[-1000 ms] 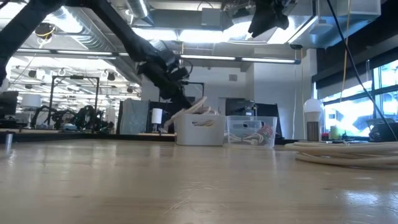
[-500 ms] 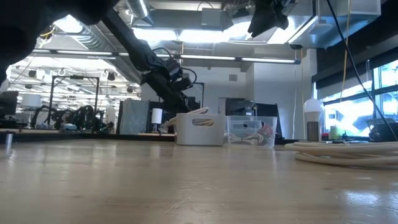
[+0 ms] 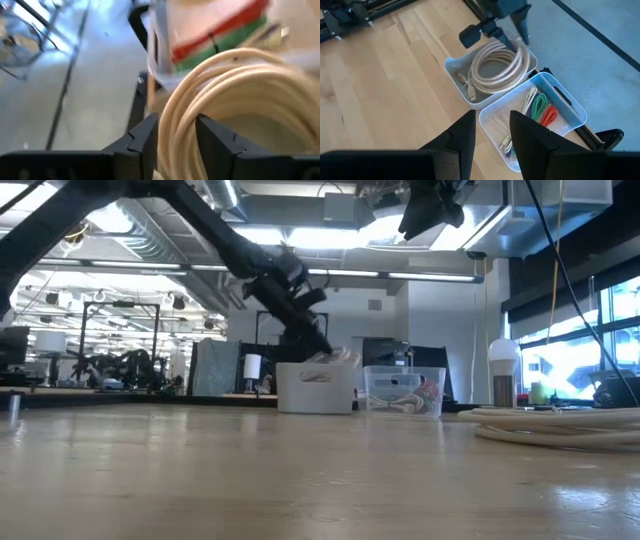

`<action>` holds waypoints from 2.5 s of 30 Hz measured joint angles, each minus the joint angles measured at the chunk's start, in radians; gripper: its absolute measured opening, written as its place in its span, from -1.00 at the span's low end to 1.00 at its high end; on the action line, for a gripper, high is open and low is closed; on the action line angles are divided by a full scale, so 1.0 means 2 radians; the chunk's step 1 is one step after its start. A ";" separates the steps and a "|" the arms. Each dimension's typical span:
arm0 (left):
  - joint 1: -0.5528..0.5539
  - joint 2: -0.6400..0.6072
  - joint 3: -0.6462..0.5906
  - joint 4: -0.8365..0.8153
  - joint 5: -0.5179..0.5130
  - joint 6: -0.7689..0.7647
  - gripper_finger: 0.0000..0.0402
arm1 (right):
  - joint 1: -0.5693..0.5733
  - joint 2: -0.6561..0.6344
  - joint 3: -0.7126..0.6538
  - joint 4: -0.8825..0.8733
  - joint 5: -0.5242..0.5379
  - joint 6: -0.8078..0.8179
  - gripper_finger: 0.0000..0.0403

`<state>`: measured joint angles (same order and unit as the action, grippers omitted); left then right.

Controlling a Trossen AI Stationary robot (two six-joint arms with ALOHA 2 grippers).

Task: Pick & Place USB Port
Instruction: Put the brown hdmi cable into the white bin

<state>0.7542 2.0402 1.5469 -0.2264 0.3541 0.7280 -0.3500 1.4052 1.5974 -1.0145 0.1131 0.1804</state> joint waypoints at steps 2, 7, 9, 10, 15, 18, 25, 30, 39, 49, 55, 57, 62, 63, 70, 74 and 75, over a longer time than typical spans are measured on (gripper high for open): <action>-0.002 -0.001 0.016 -0.004 0.000 0.000 -0.34 | 0.000 0.000 0.000 0.000 0.000 0.001 -0.39; 0.001 -0.001 0.042 -0.039 -0.007 -0.003 -0.28 | 0.001 0.000 0.000 0.000 0.000 0.001 -0.39; 0.003 -0.002 0.043 -0.066 -0.002 -0.004 -0.29 | 0.001 0.000 0.000 -0.002 0.000 0.001 -0.39; 0.004 -0.001 0.043 -0.081 0.004 -0.004 -0.29 | 0.001 0.000 0.000 -0.002 0.000 0.001 -0.39; 0.000 -0.006 0.042 -0.117 -0.001 0.003 -0.31 | 0.001 0.000 0.000 -0.003 0.000 0.001 -0.39; -0.003 -0.029 0.042 -0.116 -0.015 0.018 -0.30 | 0.001 0.000 0.000 -0.006 0.000 0.000 -0.39; -0.016 -0.111 0.042 -0.133 0.028 -0.045 -0.29 | 0.001 0.000 0.000 -0.014 0.000 0.001 -0.39; -0.051 -0.155 0.042 -0.211 0.069 -0.070 -0.32 | 0.003 0.000 0.000 -0.098 -0.037 0.044 -0.39; -0.083 -0.217 0.042 -0.237 -0.003 -0.056 -0.32 | 0.134 -0.036 -0.033 -0.236 -0.100 0.225 -0.39; -0.078 -0.226 0.042 -0.236 -0.022 -0.052 -0.36 | 0.327 -0.098 -0.216 -0.104 0.037 0.554 -0.39; -0.078 -0.224 0.042 -0.210 -0.023 -0.039 -0.38 | 0.331 -0.072 -0.319 0.006 -0.023 0.541 -0.31; -0.078 -0.224 0.042 -0.208 -0.023 -0.039 -0.37 | 0.326 -0.061 -0.343 0.039 -0.047 0.530 -0.21; -0.078 -0.224 0.042 -0.204 -0.023 -0.040 -0.38 | 0.311 -0.049 -0.374 0.054 -0.053 0.520 0.12; -0.078 -0.224 0.042 -0.204 -0.023 -0.039 -0.38 | 0.308 -0.048 -0.378 0.052 -0.053 0.515 0.18; -0.075 -0.224 0.042 -0.199 -0.024 -0.039 -0.38 | 0.294 -0.045 -0.389 0.053 -0.033 0.468 0.32; -0.075 -0.224 0.042 -0.198 -0.025 -0.039 -0.39 | 0.290 -0.045 -0.411 0.068 -0.029 0.467 0.25; -0.075 -0.224 0.042 -0.199 -0.025 -0.039 -0.39 | 0.290 -0.045 -0.419 0.078 -0.032 0.467 0.23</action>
<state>0.6041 1.5913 1.6306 -0.6234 0.3044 0.6498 0.2291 1.3144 0.7595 -0.8593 0.0497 1.1152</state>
